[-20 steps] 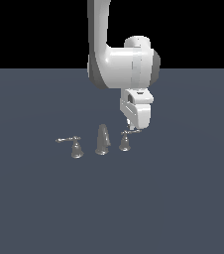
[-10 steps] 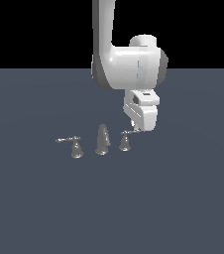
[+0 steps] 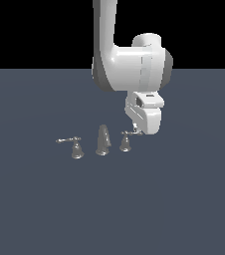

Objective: Turn on the faucet by rotating a designated handle.

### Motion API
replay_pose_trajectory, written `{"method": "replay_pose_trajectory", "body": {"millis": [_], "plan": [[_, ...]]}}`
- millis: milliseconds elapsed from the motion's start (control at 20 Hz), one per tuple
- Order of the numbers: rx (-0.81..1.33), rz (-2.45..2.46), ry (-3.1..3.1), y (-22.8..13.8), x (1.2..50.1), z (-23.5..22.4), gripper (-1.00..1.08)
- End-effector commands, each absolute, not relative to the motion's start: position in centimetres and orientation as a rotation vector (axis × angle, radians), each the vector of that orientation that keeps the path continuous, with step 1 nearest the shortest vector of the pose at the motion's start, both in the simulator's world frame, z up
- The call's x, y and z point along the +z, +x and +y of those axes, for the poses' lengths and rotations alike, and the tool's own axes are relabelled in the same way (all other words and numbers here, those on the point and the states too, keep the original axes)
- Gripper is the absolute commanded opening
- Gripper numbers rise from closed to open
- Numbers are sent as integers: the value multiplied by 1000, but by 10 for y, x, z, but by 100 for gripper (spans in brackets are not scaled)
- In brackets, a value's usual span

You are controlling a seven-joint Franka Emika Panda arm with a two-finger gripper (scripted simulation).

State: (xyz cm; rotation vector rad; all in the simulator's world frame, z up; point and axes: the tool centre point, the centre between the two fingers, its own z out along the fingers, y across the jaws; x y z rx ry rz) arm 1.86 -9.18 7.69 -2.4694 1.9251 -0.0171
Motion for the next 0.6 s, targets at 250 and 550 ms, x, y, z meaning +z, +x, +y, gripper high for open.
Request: {"method": "replay_pose_trajectory", "body": {"millis": [250, 550], "plan": [[-2, 1940, -2469, -12, 77, -96, -100], [-16, 1933, -2466, -16, 76, -96, -100]]}}
